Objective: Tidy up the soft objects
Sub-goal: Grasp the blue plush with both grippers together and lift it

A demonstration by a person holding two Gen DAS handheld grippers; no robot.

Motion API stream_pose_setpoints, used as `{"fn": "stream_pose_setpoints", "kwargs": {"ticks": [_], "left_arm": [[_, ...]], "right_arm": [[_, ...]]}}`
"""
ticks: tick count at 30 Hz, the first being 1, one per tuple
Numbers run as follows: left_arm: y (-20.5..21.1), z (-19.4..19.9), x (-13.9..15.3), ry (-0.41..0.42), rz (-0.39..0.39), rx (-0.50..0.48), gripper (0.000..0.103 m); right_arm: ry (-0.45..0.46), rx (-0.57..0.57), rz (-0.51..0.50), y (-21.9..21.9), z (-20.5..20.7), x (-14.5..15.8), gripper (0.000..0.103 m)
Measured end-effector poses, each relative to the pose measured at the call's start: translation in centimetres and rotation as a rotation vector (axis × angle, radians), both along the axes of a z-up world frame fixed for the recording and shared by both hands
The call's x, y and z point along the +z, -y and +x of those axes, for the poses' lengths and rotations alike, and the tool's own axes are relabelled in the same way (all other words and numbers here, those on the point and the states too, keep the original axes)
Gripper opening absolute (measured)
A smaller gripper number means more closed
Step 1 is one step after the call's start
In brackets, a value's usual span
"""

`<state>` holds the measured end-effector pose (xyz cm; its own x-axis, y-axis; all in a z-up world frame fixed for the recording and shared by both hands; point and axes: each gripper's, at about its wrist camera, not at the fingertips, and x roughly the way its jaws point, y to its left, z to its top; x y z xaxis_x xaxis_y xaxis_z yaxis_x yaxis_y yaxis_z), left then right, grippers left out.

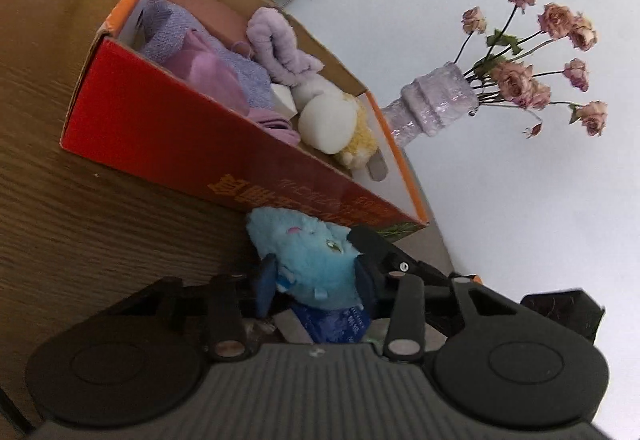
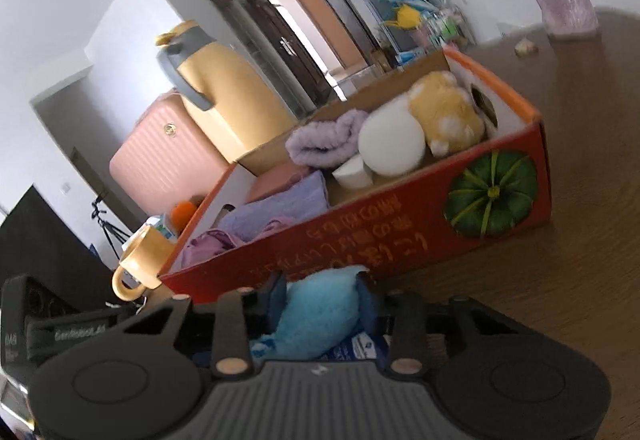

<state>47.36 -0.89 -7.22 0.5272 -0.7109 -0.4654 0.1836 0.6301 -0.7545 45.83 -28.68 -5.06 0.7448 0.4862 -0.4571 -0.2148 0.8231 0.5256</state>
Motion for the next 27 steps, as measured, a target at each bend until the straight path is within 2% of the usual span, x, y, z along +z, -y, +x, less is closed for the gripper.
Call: {"fn": "stream_pose_setpoints", "kwargs": {"ticks": [8,10,14,16,20,23,25,27], "left_arm": [[0.8,-2.0,2.3,0.132,0.076,-0.006,0.036],[1.1,-3.6,3.6,0.185,0.098,0.007,0.036],[1.0,-8.9,4.9,0.214,0.120,-0.021,0.036],[0.5,-12.6,4.8,0.217,0.109,-0.034,0.036],[0.2,-18.4,3.5,0.199,0.174,-0.067,0.036],[-0.2,-21.0,2.5,0.177,0.216,-0.096,0.039],[-0.7,-22.2,2.2,0.185,0.245,-0.092,0.045],[-1.2,-22.8,2.6,0.199,0.252,-0.070,0.045]], "right_arm": [[0.110,-0.010,-0.061,-0.4,-2.0,1.6,0.031],[0.129,-0.008,-0.047,-0.2,-3.4,2.5,0.031],[0.148,0.053,-0.083,-0.1,-8.6,3.9,0.030],[0.144,0.091,-0.092,-0.2,-12.0,3.9,0.030],[0.090,0.156,-0.128,-1.0,-16.8,2.3,0.031],[0.036,0.196,-0.121,-1.1,-18.6,1.0,0.033],[0.026,0.194,-0.135,-1.1,-19.6,0.6,0.033],[0.024,0.181,-0.135,-0.9,-20.2,0.6,0.035]]}}
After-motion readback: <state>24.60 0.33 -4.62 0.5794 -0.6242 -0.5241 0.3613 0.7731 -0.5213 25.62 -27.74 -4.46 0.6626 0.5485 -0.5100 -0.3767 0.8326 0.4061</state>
